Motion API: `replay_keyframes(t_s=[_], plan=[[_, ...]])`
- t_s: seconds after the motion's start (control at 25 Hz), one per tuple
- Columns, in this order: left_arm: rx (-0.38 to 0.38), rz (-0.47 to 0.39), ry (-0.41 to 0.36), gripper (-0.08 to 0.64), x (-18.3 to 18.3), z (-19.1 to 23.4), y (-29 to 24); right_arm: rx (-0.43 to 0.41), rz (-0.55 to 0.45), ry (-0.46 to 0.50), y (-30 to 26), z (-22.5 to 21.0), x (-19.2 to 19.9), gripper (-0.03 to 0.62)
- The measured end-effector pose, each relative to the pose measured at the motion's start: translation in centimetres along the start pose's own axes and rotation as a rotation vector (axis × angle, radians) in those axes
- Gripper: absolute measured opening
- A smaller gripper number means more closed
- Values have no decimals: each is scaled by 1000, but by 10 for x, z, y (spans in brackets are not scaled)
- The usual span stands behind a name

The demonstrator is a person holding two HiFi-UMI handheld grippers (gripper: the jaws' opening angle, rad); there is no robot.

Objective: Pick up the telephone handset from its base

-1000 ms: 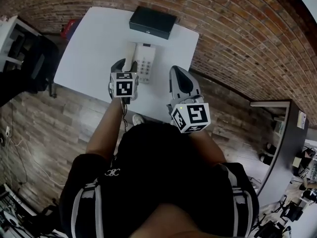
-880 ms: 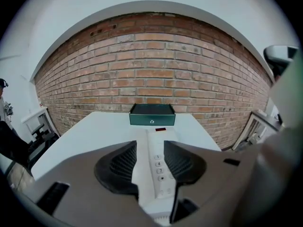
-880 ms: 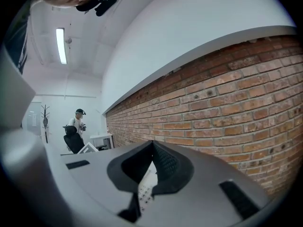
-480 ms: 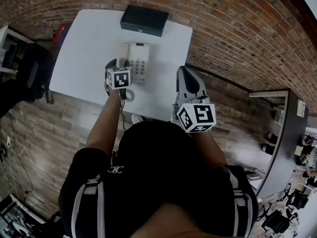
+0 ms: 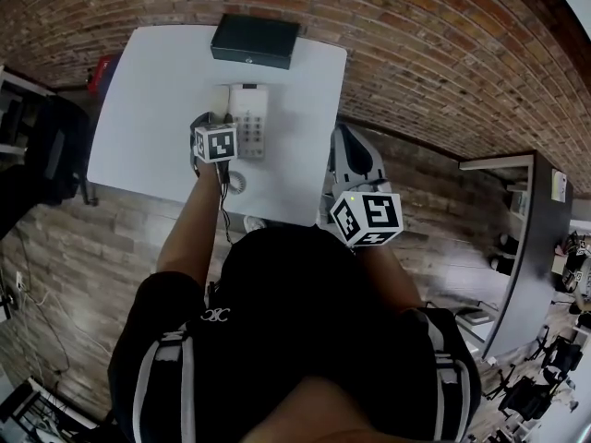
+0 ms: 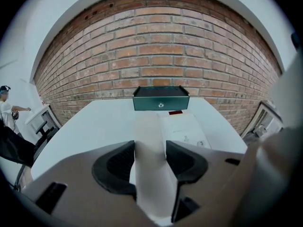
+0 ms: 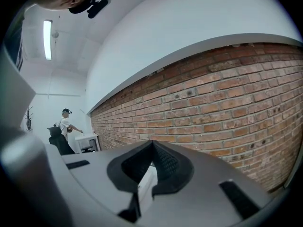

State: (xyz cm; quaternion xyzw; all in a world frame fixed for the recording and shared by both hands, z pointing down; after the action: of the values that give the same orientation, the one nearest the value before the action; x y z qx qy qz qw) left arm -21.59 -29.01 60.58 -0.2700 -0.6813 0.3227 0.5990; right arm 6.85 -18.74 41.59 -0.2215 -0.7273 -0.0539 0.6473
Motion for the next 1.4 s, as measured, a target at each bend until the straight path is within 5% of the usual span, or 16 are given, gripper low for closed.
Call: replay_keyframes(t_s=[0.8,1.4], plan=[[23,62,12,216,1,7,-18,-7,-18,11,3,2,2,-2],[6,-210,156,213,-17,20,76,-84,-52,-10,-20,1,-5,-2]])
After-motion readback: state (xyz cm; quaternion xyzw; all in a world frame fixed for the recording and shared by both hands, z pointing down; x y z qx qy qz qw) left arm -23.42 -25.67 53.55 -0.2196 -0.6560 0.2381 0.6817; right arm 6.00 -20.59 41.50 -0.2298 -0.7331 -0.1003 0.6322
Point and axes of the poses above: the fingertips, and each gripper's own axes: y backward along the fingers, z to its left, x out of its underside, the point moved 7 cm from there along y, backward along the fingers, and after that the axes turned 2 degrees about z, right-handed, at the moved point
